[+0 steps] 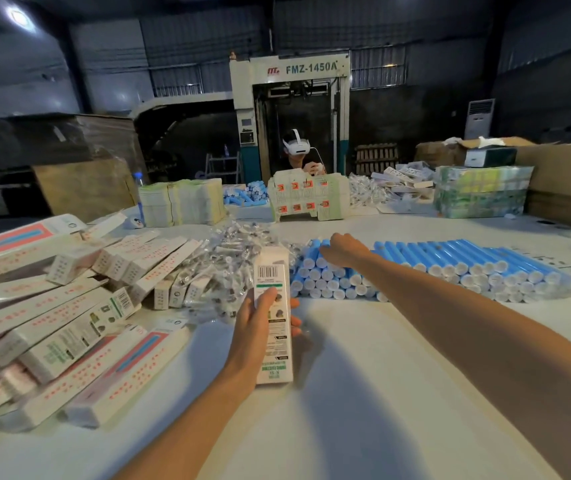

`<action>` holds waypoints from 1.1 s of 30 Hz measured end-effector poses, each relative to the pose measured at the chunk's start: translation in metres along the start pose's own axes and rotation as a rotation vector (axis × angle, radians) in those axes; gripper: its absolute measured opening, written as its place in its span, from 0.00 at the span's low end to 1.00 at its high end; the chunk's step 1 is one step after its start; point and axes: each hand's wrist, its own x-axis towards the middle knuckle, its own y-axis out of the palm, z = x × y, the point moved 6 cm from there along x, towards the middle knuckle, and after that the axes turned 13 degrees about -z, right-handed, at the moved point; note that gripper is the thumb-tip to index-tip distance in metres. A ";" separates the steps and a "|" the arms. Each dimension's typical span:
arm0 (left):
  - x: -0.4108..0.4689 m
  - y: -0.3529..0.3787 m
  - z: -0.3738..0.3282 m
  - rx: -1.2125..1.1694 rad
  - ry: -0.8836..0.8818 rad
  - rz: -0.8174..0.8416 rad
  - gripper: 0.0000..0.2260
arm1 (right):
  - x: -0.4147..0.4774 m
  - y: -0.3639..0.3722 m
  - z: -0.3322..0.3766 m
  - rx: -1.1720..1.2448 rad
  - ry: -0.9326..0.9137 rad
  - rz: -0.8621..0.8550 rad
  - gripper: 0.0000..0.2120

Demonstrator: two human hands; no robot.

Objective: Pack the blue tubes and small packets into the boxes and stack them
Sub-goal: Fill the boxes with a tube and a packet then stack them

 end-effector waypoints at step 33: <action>-0.015 0.017 -0.016 -0.002 0.036 0.352 0.17 | -0.125 -0.124 0.040 1.166 -0.149 -0.303 0.10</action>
